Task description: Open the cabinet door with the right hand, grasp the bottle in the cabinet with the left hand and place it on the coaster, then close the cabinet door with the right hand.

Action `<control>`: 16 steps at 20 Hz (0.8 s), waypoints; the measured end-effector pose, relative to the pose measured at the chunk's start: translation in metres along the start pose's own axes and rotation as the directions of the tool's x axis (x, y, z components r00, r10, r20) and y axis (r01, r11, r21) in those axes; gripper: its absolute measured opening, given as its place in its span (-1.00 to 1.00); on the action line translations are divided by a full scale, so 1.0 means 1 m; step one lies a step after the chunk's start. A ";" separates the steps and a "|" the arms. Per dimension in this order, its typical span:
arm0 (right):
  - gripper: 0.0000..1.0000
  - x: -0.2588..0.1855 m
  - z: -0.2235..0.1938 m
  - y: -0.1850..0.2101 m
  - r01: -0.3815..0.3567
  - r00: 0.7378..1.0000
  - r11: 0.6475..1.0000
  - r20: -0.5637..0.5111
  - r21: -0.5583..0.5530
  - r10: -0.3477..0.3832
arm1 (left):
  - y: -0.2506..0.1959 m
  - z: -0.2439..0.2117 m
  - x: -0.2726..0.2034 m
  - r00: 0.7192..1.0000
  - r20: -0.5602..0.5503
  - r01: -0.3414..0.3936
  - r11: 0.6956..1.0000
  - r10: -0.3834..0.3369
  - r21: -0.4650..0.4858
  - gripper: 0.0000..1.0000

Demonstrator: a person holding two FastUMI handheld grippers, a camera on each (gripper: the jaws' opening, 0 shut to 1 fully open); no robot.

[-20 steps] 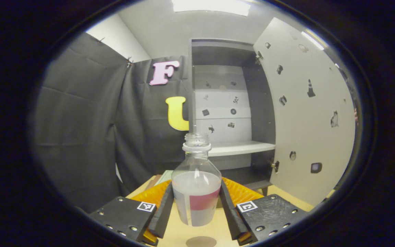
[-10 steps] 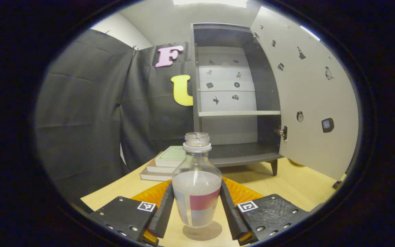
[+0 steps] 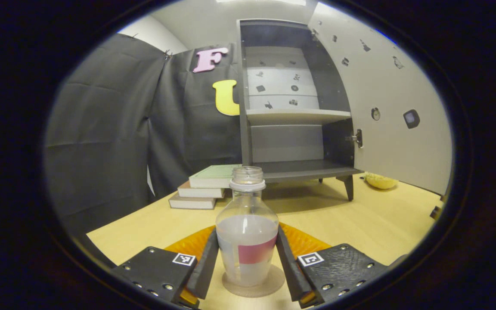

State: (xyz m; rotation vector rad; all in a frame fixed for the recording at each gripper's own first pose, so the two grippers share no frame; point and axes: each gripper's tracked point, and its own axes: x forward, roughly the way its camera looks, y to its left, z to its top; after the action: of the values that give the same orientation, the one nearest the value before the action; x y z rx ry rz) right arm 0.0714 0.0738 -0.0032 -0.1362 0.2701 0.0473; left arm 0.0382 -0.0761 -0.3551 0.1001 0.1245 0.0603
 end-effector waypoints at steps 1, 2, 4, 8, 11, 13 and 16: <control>0.97 -0.003 -0.004 -0.001 0.007 1.000 1.000 -0.017 0.002 -0.007 | -0.002 -0.003 -0.002 1.000 -0.004 -0.002 1.000 0.002 -0.004 0.39; 0.90 -0.006 -0.004 0.001 0.006 1.000 1.000 -0.023 0.012 -0.006 | -0.002 -0.004 -0.003 1.000 -0.006 -0.006 1.000 0.006 0.005 0.38; 0.97 -0.005 -0.004 0.003 0.006 1.000 0.999 -0.025 0.033 -0.005 | -0.005 -0.006 -0.007 1.000 -0.009 -0.006 1.000 0.006 0.011 0.45; 0.96 -0.006 -0.005 0.004 0.013 1.000 0.999 -0.026 0.041 -0.011 | -0.002 -0.010 -0.007 0.999 -0.048 -0.002 1.000 0.003 0.014 0.42; 0.96 -0.008 -0.009 0.005 0.007 0.999 0.999 -0.048 0.045 -0.005 | 0.002 0.009 -0.016 1.000 -0.031 -0.004 1.000 0.004 -0.002 0.65; 0.97 -0.012 -0.010 0.007 0.003 0.998 0.998 -0.067 0.061 0.001 | 0.002 0.022 -0.022 1.000 -0.024 0.004 1.000 -0.005 -0.003 0.65; 0.98 -0.013 -0.005 0.010 0.003 0.998 0.997 -0.067 0.080 0.002 | 0.008 0.050 -0.034 1.000 0.003 0.001 1.000 -0.001 0.015 0.65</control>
State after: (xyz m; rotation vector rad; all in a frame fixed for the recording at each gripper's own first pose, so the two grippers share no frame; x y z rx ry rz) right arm 0.0568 0.0824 -0.0062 -0.0581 0.3387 0.0311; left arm 0.0103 -0.0755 -0.3005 0.1147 0.1224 0.0580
